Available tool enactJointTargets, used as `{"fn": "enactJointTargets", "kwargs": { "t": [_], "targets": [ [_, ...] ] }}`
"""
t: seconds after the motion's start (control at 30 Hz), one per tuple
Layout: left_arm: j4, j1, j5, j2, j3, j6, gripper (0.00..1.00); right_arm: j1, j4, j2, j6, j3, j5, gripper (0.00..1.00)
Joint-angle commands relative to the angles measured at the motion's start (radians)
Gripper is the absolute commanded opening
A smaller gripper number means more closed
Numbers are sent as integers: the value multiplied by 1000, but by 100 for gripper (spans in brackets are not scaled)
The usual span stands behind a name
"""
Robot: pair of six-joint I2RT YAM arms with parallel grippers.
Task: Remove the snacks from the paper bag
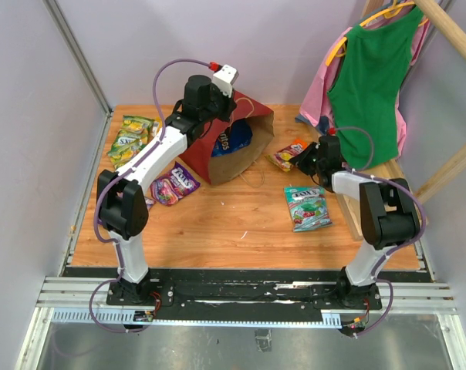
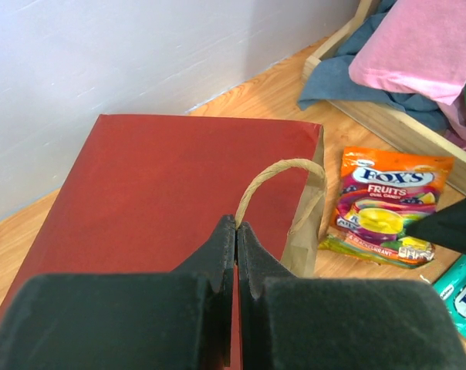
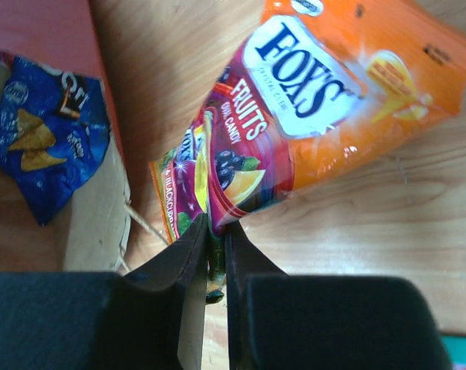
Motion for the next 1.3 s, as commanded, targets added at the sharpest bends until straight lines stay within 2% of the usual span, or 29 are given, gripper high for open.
{"fn": "enactJointTargets", "kwargs": {
  "t": [0.0,0.33,0.47,0.5,0.53,0.57,0.6,0.63,0.8,0.83,0.97,1.13,1.27],
  "targets": [
    [27,7,-12,-27,2,15,1,-33,38,65,30,61,26,1],
    [31,7,-16,-24,-2,15,1,-43,65,241,3,252,6,1],
    [29,7,-18,-26,-3,18,1,-53,37,262,-7,321,5,3],
    [30,7,-19,-27,-3,19,0,-57,23,262,-9,331,2,6],
    [30,7,-19,-27,-2,20,0,-62,7,262,-11,338,-7,18],
    [28,7,-20,-27,-2,19,1,-65,-7,259,-13,334,-23,38],
    [29,7,-22,-27,-4,20,0,-68,-26,239,-18,325,-31,52],
    [31,7,-21,-26,-3,21,1,-68,-49,207,-22,307,-29,63],
    [31,7,-29,-20,-1,20,0,-42,-73,-55,-13,60,30,84],
    [31,7,-28,-18,1,21,0,-28,-81,-131,-20,5,63,91],
    [24,7,-12,-13,8,17,0,44,-260,-297,-81,-109,189,99],
    [19,7,-9,-16,9,15,1,105,-529,-488,-126,-187,301,98],
    [17,7,-9,-21,6,16,1,105,-638,-615,-181,-232,367,99]
  ]
}}
